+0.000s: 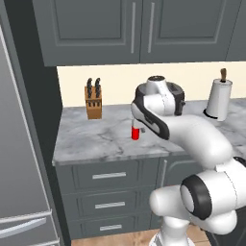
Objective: Four empty soda cans are scattered around the kitchen. Gather all the cans and cluster them next to the stove for recycling.
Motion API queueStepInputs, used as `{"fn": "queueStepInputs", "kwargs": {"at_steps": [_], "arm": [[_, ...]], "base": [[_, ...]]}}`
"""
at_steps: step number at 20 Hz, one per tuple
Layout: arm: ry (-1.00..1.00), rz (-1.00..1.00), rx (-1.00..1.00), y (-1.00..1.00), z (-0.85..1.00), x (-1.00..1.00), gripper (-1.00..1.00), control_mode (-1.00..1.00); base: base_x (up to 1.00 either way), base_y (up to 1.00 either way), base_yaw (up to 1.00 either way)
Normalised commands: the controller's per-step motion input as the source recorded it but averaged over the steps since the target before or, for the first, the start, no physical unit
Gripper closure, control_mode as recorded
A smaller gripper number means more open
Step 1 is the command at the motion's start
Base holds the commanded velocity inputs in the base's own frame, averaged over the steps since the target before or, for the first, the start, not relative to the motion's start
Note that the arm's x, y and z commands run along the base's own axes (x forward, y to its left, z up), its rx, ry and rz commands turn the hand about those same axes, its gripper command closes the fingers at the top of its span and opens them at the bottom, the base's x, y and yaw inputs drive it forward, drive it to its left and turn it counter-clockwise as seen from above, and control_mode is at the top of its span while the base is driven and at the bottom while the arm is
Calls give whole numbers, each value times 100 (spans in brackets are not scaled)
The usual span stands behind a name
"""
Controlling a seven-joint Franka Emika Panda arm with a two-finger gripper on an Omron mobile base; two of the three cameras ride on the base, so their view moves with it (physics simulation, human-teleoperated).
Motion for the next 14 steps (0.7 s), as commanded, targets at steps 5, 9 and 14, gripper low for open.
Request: {"fn": "queueStepInputs", "kwargs": {"at_steps": [5,9,14], "arm": [[6,2,0,0,0,31,-100,-100],[5,2,0,0,-3,27,-100,-100],[6,3,0,0,-17,30,-100,-100]], "base": [[0,0,0],[0,0,0],[0,0,0]]}}
